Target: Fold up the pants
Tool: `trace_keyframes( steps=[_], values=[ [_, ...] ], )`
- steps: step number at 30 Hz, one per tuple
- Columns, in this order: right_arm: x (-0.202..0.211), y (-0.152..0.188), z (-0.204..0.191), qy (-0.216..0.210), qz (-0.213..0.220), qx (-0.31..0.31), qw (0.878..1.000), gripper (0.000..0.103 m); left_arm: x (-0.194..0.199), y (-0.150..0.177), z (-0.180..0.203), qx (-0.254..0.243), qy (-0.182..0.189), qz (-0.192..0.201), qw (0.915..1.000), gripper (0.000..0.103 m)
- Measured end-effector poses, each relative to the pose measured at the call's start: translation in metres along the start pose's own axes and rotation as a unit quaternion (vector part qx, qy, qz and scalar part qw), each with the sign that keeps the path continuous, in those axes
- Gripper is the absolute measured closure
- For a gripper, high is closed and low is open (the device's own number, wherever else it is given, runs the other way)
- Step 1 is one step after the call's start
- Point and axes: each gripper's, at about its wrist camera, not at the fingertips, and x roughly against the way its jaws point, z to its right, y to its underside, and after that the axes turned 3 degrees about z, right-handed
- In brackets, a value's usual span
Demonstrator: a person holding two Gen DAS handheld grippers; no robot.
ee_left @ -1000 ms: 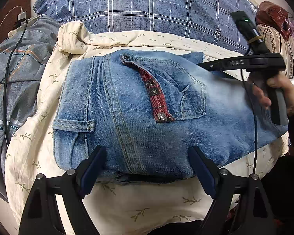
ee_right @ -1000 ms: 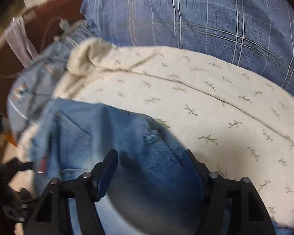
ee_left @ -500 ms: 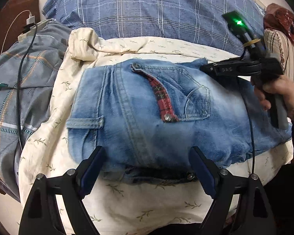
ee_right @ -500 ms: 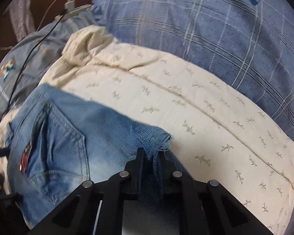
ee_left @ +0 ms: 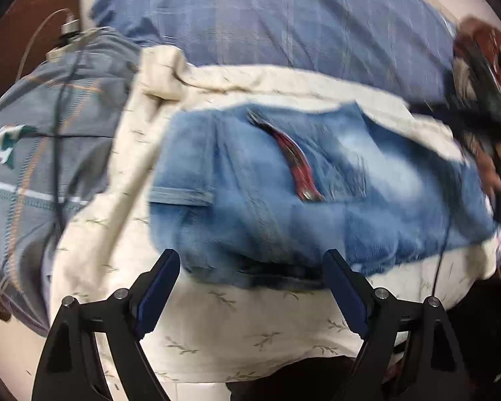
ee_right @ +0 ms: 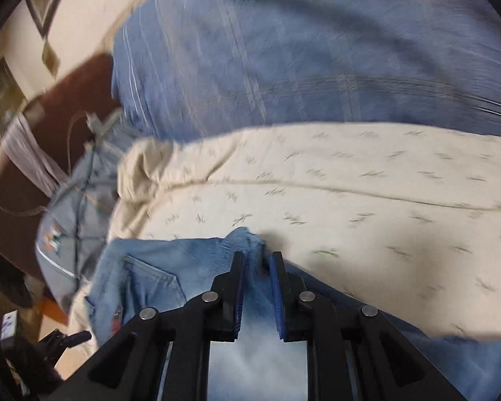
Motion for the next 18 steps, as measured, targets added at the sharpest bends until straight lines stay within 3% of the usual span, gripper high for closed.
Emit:
trace_keyframes(
  steps=[7, 10, 12, 14, 15, 18],
  values=[
    [0.018, 0.045, 0.024, 0.06, -0.036, 0.007, 0.998, 0.086, -0.009, -0.005, -0.018, 0.032, -0.027, -0.004, 0.9991, 0.015],
    [0.004, 0.064, 0.023, 0.077, -0.054, 0.009, 0.996, 0.086, -0.035, 0.007, -0.019, 0.024, -0.043, -0.052, 0.9974, 0.015],
    [-0.01, 0.074, 0.023, 0.09, -0.069, 0.007, 0.994, 0.086, -0.059, 0.022, -0.024, 0.033, -0.048, -0.105, 0.9927, 0.015],
    [-0.023, 0.083, 0.027, 0.109, -0.084, 0.004, 0.991, 0.085, -0.057, 0.03, -0.022, 0.021, -0.059, -0.084, 0.9945, 0.014],
    [-0.019, 0.085, 0.026, 0.109, -0.064, 0.01, 0.992, 0.086, -0.053, 0.031, -0.018, 0.011, -0.066, -0.091, 0.9936, 0.014],
    [-0.012, 0.087, 0.021, 0.117, -0.075, 0.021, 0.99, 0.086, -0.03, 0.026, -0.013, 0.011, -0.053, -0.065, 0.9964, 0.014]
  ],
)
